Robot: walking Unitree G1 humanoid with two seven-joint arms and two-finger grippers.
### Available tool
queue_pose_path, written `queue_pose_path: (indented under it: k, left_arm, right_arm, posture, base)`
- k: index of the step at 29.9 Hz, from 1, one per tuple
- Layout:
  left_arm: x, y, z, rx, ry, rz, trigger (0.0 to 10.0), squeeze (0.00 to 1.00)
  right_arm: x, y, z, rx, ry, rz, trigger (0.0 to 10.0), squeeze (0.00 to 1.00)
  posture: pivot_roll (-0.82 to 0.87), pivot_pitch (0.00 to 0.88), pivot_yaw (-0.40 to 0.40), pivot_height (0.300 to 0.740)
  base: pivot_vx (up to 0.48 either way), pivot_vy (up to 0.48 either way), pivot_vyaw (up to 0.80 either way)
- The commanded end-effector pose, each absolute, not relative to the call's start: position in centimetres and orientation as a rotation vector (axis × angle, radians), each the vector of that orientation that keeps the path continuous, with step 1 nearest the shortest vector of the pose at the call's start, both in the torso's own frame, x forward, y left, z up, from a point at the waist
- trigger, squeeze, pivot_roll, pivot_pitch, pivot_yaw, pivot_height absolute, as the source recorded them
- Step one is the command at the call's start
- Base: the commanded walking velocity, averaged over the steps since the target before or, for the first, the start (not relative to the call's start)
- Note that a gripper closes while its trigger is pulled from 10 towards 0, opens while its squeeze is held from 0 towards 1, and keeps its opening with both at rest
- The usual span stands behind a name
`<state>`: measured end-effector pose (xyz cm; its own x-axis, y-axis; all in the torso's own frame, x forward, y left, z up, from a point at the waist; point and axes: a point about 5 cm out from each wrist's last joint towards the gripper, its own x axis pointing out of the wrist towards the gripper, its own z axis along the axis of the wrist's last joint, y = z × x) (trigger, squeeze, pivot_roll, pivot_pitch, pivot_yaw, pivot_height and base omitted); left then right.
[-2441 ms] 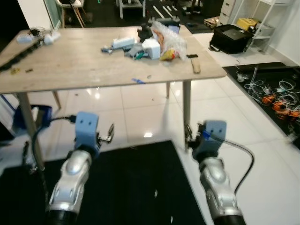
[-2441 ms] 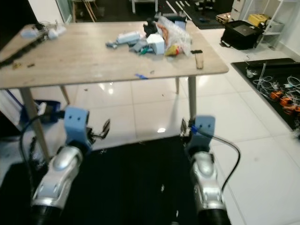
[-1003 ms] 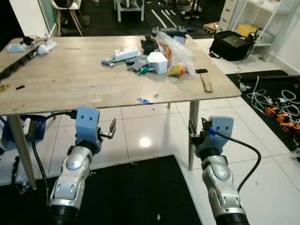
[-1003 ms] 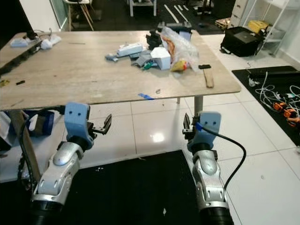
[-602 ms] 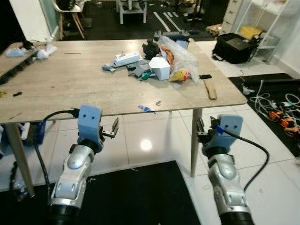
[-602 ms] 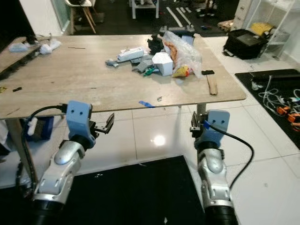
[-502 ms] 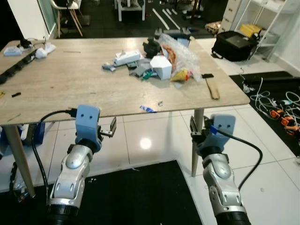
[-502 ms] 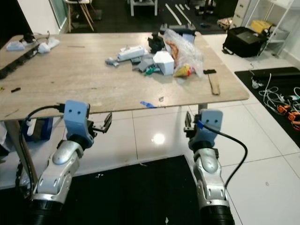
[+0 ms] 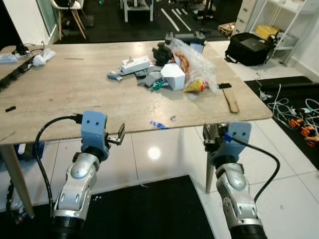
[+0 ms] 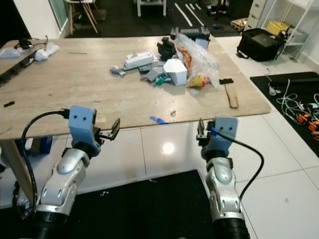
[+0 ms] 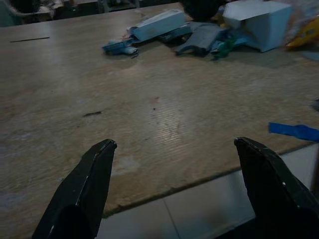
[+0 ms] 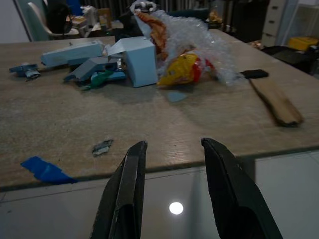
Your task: Picking trash to rubbish bin
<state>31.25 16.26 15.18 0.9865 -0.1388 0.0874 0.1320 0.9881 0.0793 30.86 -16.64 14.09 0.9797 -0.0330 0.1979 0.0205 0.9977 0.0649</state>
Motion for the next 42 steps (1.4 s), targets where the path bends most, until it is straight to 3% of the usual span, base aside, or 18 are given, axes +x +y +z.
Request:
queue_pose_path:
  k: [1,38,42]
  left_arm:
    - [31.08,16.27,14.56,0.079,-0.064,-0.138,10.0,0.0]
    - [31.17,16.13,14.79,0.083,-0.071,-0.148,10.0,0.0]
    - [31.14,15.97,14.79,0.086,-0.072,-0.158,10.0,0.0]
  right_arm:
    - [30.71,-17.24,13.96,0.056,-0.191,-0.046,10.0,0.0]
    - [30.59,-17.4,13.9,0.025,-0.189,-0.049,10.0,0.0]
    - [30.47,-17.49,13.84,0.047,-0.191,-0.064,10.0,0.0]
  posture:
    - [-0.07,0.116,0.0,0.74]
    - [-0.07,0.093,0.01,0.74]
    - [-0.07,0.095,0.013,0.74]
  base:
    - [0.296,0.0,0.0]
    - [0.299,0.0,0.0]
    - [0.298,0.0,0.6]
